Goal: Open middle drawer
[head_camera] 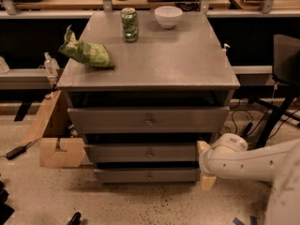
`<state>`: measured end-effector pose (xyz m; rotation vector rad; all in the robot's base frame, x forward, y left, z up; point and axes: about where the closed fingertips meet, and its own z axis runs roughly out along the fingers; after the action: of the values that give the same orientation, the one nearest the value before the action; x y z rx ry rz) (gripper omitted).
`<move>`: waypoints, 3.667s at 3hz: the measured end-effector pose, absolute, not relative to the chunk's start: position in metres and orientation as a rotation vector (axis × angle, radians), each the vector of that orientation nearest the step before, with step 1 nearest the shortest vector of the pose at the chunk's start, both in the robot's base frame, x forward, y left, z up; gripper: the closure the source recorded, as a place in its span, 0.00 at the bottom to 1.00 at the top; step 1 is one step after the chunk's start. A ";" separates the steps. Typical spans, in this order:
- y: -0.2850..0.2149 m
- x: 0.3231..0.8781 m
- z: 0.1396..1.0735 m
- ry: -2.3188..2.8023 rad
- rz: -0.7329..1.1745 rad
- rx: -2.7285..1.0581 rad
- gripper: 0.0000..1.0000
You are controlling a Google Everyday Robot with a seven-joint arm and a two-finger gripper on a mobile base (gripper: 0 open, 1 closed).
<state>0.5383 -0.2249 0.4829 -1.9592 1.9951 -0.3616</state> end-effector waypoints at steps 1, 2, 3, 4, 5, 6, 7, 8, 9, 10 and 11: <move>-0.198 0.569 0.457 1.931 -0.424 -2.062 0.00; -0.183 0.579 0.440 1.899 -0.447 -2.098 0.00; -0.172 0.584 0.425 1.889 -0.451 -2.110 0.00; -0.167 0.598 0.411 1.889 -0.441 -2.103 0.17; -0.171 0.617 0.405 1.903 -0.435 -2.081 0.40; -0.174 0.626 0.404 1.914 -0.430 -2.072 0.63; -0.174 0.626 0.407 1.914 -0.430 -2.072 0.86; -0.174 0.626 0.412 1.914 -0.430 -2.072 1.00; -0.174 0.626 0.413 1.914 -0.430 -2.072 1.00; -0.174 0.626 0.414 1.914 -0.430 -2.072 1.00; -0.174 0.626 0.414 1.914 -0.430 -2.072 1.00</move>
Offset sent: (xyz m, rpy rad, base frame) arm 0.0448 0.0664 -0.0727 -0.1244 -0.0270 0.1279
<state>0.6256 -0.1743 0.4142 -2.0722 1.9141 -0.4302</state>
